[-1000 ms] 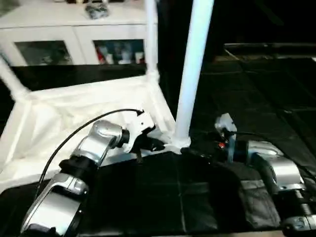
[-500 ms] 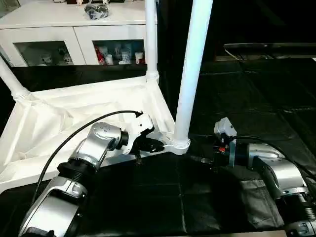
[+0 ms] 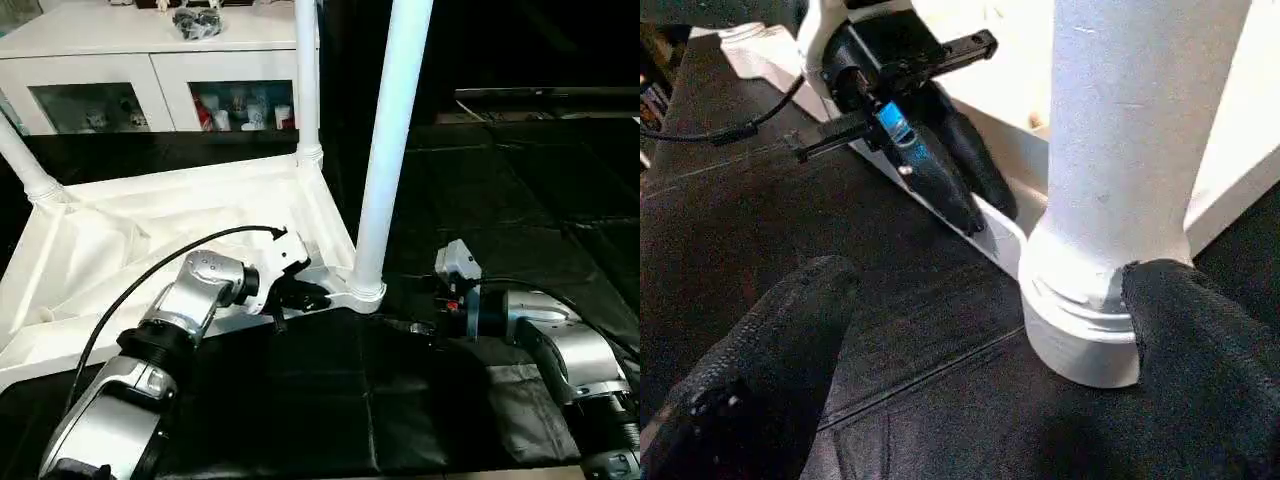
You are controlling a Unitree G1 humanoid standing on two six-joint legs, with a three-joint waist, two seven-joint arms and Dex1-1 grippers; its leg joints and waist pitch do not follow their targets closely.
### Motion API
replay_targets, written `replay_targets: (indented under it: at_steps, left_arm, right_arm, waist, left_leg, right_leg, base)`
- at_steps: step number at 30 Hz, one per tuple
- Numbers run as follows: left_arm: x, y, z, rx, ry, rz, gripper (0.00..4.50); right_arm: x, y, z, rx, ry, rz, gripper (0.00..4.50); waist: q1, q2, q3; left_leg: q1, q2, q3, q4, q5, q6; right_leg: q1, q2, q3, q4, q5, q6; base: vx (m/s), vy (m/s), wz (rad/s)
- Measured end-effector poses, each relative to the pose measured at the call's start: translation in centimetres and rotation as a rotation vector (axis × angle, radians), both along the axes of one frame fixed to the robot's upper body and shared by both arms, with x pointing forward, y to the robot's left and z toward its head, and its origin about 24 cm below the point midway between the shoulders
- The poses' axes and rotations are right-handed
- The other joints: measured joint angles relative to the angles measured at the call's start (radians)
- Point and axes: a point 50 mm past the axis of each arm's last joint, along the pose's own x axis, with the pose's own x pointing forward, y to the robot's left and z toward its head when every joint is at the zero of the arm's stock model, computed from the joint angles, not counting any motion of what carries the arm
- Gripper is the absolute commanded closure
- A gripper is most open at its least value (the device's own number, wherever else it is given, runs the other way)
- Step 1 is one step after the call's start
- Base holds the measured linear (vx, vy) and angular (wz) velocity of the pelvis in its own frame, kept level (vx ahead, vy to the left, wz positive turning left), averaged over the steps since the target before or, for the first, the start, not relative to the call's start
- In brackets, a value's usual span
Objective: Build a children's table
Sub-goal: Rotate leg to tighten
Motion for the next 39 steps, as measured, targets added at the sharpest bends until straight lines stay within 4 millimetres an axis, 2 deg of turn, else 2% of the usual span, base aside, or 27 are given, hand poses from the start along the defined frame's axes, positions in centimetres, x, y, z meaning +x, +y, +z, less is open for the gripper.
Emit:
replay_targets:
  at_steps: [3,11,22,25,32,39]
  left_arm:
    - [0.0,0.0,0.0,0.004,-0.007,0.003,3.63]
    - [0.1,-0.1,-0.1,0.008,0.003,0.0,4.38]
    - [-0.2,0.1,0.3,0.011,0.012,-0.076,4.46]
    - [-0.9,0.3,0.3,0.014,0.015,-0.152,4.46]
    - [-1.9,0.0,0.4,0.033,0.015,-0.28,4.46]
    - [-2.9,-0.1,0.4,0.053,0.02,-0.366,4.5]
  right_arm:
    - [-0.1,0.1,-0.1,-0.002,0.003,0.009,0.0]
    - [-0.2,0.1,-0.1,-0.007,0.003,0.017,0.0]
    - [0.0,-0.3,0.2,-0.028,-0.027,0.021,0.0]
    - [0.3,-1.0,0.3,-0.057,-0.041,0.02,0.0]
    - [1.0,-0.6,1.2,-0.05,-0.066,0.098,0.0]
    - [0.6,0.6,0.6,-0.005,-0.013,0.234,0.74]
  waist:
    - [0.0,0.0,0.0]
    - [-0.001,0.0,0.0]
    - [-0.002,-0.001,0.0]
    - [0.004,-0.001,0.0]
    - [0.027,-0.001,0.0]
    - [0.026,-0.001,0.0]
  left_leg:
    - [0.0,0.0,0.0,0.0,0.0,0.0]
    - [0.001,-0.002,0.0,0.0,0.0,0.0]
    - [0.0,-0.002,0.0,0.001,0.0,0.0]
    - [0.0,-0.002,-0.001,-0.001,0.0,0.0]
    - [-0.004,0.0,0.0,0.005,0.0,0.0]
    - [-0.005,0.0,0.002,0.009,0.0,0.001]
  right_leg:
    - [0.0,0.0,0.001,0.0,0.0,0.0]
    - [0.0,0.0,0.002,0.0,0.0,0.0]
    - [0.0,0.0,0.003,0.0,0.0,0.0]
    - [-0.001,0.0,0.003,0.001,0.002,-0.002]
    - [-0.002,0.0,0.005,0.005,0.001,-0.001]
    - [0.0,0.0,0.01,0.008,0.0,0.0]
  base:
    - [0.0,0.0,0.0]
    - [0.0,0.0,0.0]
    - [0.0,0.0,0.0]
    - [0.0,0.0,0.0]
    - [0.0,0.0,0.0]
    - [0.0,0.0,0.0]
